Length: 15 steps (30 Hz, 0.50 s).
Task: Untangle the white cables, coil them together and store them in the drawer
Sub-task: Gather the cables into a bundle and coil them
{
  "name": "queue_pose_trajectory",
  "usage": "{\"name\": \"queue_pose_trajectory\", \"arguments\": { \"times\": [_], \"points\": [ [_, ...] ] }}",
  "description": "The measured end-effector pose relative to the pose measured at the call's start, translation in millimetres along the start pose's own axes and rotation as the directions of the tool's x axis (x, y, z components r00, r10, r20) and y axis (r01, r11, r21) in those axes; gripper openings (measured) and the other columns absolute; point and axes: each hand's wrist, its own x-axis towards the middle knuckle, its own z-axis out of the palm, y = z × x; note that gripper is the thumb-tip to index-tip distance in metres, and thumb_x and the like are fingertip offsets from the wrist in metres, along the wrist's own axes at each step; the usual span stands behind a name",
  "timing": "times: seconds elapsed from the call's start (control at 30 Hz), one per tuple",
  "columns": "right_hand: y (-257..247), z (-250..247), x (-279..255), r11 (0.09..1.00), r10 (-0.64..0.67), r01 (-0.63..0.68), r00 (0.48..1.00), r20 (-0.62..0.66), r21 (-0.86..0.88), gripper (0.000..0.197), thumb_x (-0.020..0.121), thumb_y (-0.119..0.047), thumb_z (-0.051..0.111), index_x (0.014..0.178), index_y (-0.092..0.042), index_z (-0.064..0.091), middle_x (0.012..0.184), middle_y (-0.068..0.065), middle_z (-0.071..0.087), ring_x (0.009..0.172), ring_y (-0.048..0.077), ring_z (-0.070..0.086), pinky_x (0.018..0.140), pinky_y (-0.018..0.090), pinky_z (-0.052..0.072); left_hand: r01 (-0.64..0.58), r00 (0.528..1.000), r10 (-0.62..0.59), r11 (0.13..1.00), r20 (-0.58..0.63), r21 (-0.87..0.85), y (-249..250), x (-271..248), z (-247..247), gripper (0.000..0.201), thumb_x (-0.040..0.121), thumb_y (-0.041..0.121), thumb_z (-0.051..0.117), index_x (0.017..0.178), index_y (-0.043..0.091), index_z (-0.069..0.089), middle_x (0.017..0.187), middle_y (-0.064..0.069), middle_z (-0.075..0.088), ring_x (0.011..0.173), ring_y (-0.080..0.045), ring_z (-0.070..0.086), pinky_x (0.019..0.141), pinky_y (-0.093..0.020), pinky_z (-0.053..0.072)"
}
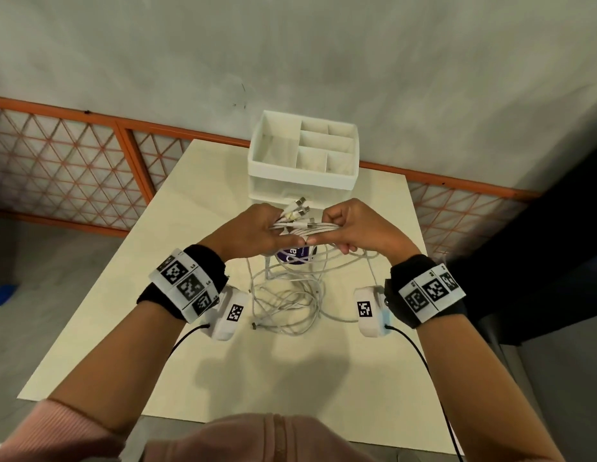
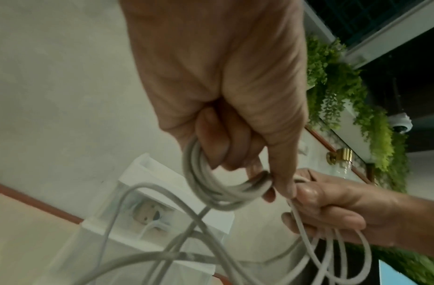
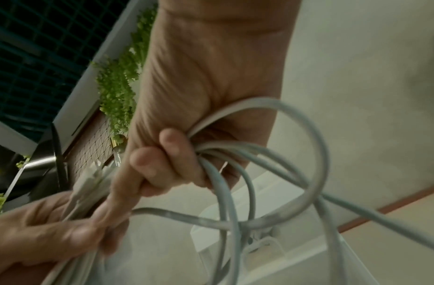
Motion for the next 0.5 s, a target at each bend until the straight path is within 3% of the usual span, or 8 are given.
{"name": "queue_pose_trajectory", "arguments": {
  "times": [0.07,0.17,0.27,0.33,0.43,0.5],
  "points": [
    [0.9,-1.7,-2.7,1.000,0.019,-0.019,1.000,0.018,0.000,0.038,0.072,-0.033,0.081,0.070,0.001,0.064,0.040,0.002,0.050,0.035,0.010,0.036,0.042,0.021,0.028,-0.045,0.997,0.045,0.999,-0.061,0.000,5.8,-0.5,-1.6,0.019,0.078,0.012,0.075,0.074,0.023,0.060,0.042,0.015,0.054,0.040,0.005,0.048,0.046,-0.007,0.034],
    [-2.1,-2.8,-4.2,0.999,0.027,-0.028,0.999,0.030,0.022,0.034,0.073,-0.031,0.080,0.070,-0.002,0.065,0.038,0.002,0.047,0.033,0.010,0.034,0.039,0.018,0.024,-0.032,0.999,0.031,0.999,-0.038,-0.026,9.0,0.6,-4.1,0.011,0.077,0.012,0.076,0.081,0.011,0.066,0.039,0.020,0.053,0.037,0.004,0.047,0.043,-0.005,0.032],
    [-5.5,-3.6,-4.6,0.998,0.007,-0.010,0.999,0.047,0.060,0.030,0.072,-0.028,0.081,0.061,-0.010,0.061,0.038,0.001,0.045,0.033,0.011,0.033,0.038,0.018,0.025,-0.038,0.998,0.040,0.999,0.051,-0.025,8.6,-1.8,-6.2,0.019,0.082,0.016,0.072,0.067,0.021,0.060,0.039,0.016,0.054,0.037,0.002,0.047,0.044,-0.009,0.034],
    [-5.2,-4.0,-4.4,0.996,-0.009,0.004,0.999,0.053,0.088,0.029,0.074,-0.027,0.080,0.057,-0.015,0.059,0.038,0.001,0.044,0.033,0.010,0.032,0.040,0.019,0.024,-0.061,0.996,0.064,0.997,0.067,-0.040,7.9,-4.1,-6.7,0.026,0.087,0.018,0.067,0.063,0.019,0.055,0.039,0.013,0.051,0.037,0.000,0.043,0.044,-0.012,0.033],
    [-1.9,-5.3,-3.7,0.983,-0.066,0.043,0.991,0.121,0.179,0.022,0.076,-0.025,0.076,0.060,-0.019,0.064,0.041,0.000,0.050,0.036,0.010,0.037,0.046,0.023,0.030,-0.142,0.990,0.136,0.977,-0.046,-0.159,10.1,-7.4,-8.4,0.030,0.089,0.018,0.063,0.060,0.015,0.054,0.040,0.011,0.043,0.039,-0.003,0.037,0.044,-0.014,0.030],
    [5.1,-4.1,-3.6,0.960,-0.119,0.073,0.980,0.159,0.270,0.019,0.077,-0.025,0.071,0.065,-0.012,0.063,0.047,-0.002,0.058,0.043,0.011,0.050,0.054,0.021,0.042,-0.186,0.975,0.151,0.954,-0.161,-0.233,11.5,-8.5,-13.1,0.036,0.089,0.017,0.063,0.054,0.024,0.057,0.040,0.011,0.038,0.039,-0.003,0.031,0.044,-0.014,0.027]
  ]
}}
